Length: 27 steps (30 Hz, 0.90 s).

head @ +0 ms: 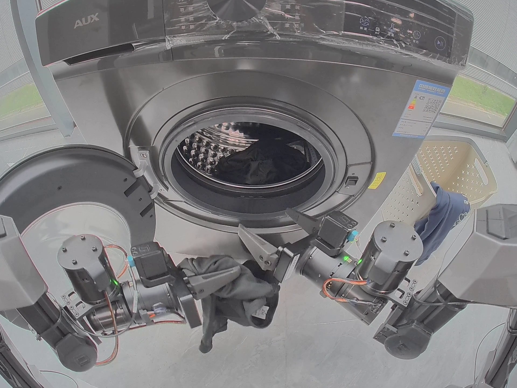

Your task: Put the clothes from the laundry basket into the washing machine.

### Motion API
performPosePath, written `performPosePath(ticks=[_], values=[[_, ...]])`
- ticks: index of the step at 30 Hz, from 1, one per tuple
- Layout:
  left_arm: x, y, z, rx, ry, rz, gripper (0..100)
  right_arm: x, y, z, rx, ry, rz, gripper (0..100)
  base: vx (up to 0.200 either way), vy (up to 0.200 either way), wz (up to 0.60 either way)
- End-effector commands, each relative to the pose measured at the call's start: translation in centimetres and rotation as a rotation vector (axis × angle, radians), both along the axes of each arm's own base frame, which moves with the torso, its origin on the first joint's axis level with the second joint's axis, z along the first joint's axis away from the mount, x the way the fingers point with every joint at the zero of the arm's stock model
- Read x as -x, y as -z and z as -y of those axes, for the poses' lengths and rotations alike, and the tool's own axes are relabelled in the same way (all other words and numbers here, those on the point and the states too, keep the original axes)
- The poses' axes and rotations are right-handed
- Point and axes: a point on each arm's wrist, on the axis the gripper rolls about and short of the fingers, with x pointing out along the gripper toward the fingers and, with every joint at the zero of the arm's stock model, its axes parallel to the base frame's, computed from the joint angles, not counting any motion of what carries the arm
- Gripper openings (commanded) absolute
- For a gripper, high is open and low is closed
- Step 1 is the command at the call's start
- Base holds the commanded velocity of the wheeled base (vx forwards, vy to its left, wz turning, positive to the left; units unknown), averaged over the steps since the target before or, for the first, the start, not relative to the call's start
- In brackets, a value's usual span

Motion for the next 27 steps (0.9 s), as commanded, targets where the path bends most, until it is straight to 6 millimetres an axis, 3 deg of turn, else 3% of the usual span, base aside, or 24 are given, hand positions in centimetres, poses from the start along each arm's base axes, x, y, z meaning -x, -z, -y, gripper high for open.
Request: performPosePath(ticks=[1, 8, 19, 27], values=[[-1.3, -1.4, -0.4, 0.048, -0.049, 0.046, 0, 0.4, 0.5, 0.6, 0.023, 0.004, -0.023, 100, 0.0, 0.0, 0.0], [-2.8, -2.5, -0.5, 0.106, -0.15, 0.063, 0, 0.5, 1.4, 1.5, 0.05, 0.047, -0.059, 100, 0.0, 0.0, 0.0], [-3.2, -3.2, -0.4, 0.126, -0.156, 0.088, 0, 0.9, 2.8, 2.8, 0.1, 0.066, -0.114, 100, 0.0, 0.0, 0.0], [-4.4, -4.6, 0.6, 0.174, -0.176, 0.138, 0, 2.5, 3.5, 1.4, 0.133, -0.007, -0.12, 100, 0.0, 0.0, 0.0]])
